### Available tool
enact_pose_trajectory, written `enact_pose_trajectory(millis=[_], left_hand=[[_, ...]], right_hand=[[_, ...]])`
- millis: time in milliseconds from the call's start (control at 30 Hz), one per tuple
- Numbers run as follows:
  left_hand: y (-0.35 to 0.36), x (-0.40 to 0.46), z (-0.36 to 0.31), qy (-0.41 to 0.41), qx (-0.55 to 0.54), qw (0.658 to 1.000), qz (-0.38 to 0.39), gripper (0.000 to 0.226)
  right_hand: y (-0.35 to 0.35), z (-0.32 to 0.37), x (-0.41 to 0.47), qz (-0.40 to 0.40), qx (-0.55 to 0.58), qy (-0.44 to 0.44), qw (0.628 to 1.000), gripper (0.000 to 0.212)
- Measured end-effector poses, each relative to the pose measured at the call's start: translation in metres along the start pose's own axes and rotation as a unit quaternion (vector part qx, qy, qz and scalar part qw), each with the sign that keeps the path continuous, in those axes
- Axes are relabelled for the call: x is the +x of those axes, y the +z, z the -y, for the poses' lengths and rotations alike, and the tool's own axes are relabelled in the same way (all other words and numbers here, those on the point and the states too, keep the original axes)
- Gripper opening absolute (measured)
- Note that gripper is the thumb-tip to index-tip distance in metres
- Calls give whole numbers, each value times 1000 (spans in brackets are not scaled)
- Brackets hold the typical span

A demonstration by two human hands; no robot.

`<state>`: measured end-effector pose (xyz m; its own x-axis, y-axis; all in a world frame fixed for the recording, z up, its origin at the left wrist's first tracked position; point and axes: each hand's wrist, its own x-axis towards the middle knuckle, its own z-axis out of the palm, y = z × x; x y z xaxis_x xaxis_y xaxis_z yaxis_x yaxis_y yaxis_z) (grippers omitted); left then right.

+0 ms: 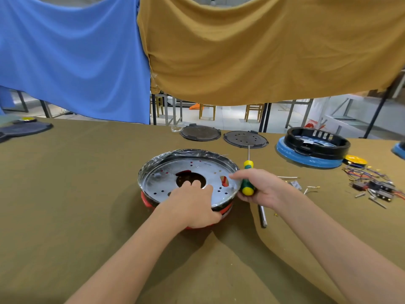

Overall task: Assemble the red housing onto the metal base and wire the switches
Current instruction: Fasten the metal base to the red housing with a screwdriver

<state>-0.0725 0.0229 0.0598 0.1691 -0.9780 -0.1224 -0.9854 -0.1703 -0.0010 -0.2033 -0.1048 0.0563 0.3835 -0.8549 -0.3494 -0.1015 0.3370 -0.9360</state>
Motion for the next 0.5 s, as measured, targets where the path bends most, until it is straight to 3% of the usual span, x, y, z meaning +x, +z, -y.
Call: enact_pose_trajectory(millis=[67, 167, 300, 367, 500], left_hand=[[0, -1, 0, -2, -2, 1000, 5, 72], [0, -2, -1, -5, 0, 1000, 7, 73], [-1, -3, -1, -6, -1, 1000, 5, 72], [0, -3, -2, -8, -5, 1000, 2, 70], [0, -3, -2, -12, -4, 1000, -2, 69]], right_hand=[[-4, 0, -1, -10, -12, -15, 1000, 26], [-17, 2, -3, -43, -126, -69, 989, 18], [-41, 13, -10, 0, -312, -210, 927, 22], [-46, 19, -16, 37, -302, -255, 918, 21], [-48, 29, -25, 22, -236, -338, 911, 16]])
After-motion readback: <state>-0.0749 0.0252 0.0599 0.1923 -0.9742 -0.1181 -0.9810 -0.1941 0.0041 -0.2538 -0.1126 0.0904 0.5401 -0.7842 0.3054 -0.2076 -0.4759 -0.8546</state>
